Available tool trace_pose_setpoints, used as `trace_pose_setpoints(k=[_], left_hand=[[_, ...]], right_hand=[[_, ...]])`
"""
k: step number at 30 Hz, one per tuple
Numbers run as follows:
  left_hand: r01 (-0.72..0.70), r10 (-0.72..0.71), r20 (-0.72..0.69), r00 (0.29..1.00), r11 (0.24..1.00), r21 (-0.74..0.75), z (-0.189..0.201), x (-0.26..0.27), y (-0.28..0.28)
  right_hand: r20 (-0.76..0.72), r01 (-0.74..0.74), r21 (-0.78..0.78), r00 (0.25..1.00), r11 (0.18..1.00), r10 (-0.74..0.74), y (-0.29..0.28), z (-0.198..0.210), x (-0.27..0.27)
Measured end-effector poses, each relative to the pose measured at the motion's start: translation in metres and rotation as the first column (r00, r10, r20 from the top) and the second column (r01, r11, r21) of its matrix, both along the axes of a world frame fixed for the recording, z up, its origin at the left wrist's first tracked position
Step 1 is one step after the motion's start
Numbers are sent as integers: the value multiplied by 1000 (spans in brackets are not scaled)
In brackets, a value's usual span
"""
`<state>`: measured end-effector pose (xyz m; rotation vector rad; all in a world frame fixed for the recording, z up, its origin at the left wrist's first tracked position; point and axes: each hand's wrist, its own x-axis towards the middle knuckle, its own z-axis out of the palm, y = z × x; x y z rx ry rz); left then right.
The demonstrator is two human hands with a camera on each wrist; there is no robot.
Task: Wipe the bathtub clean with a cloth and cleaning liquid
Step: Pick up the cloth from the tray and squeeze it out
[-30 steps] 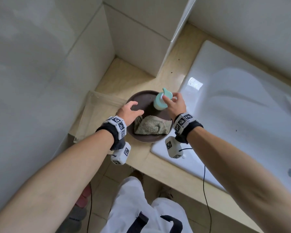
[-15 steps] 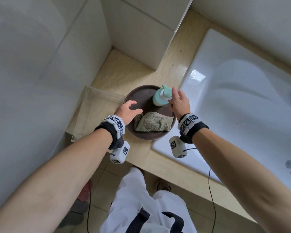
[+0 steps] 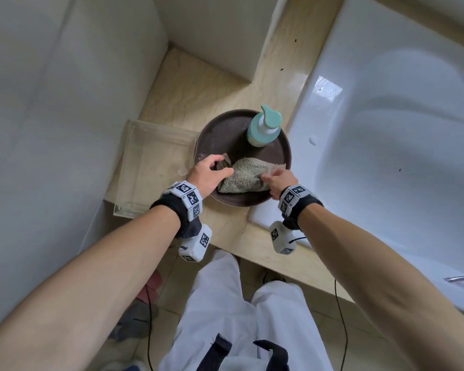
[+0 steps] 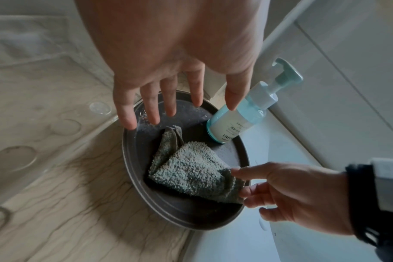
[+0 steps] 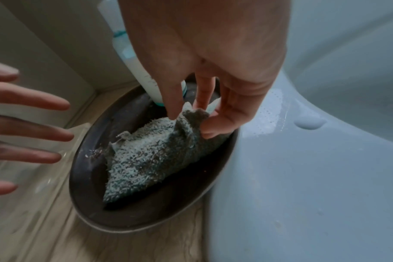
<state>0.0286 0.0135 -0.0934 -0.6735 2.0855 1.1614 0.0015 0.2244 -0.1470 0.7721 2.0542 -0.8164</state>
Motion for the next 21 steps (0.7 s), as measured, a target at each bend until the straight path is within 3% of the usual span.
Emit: trace_pose_setpoints(k=[5,9,21], left_hand=[[-1,1,-5,1000,1000,2,6,-2,6],[-6,7,-30,1000,999,33,22,-4,21],[80,-65,-148,987,991,104,94,-12,117]], right_hand=[[-77,-2,-28,997,1000,0,2,24,-7],[-158,59,-150,984,987,-83,9,66,-11],[-364,11,-428,913,904,-183,84,179,3]])
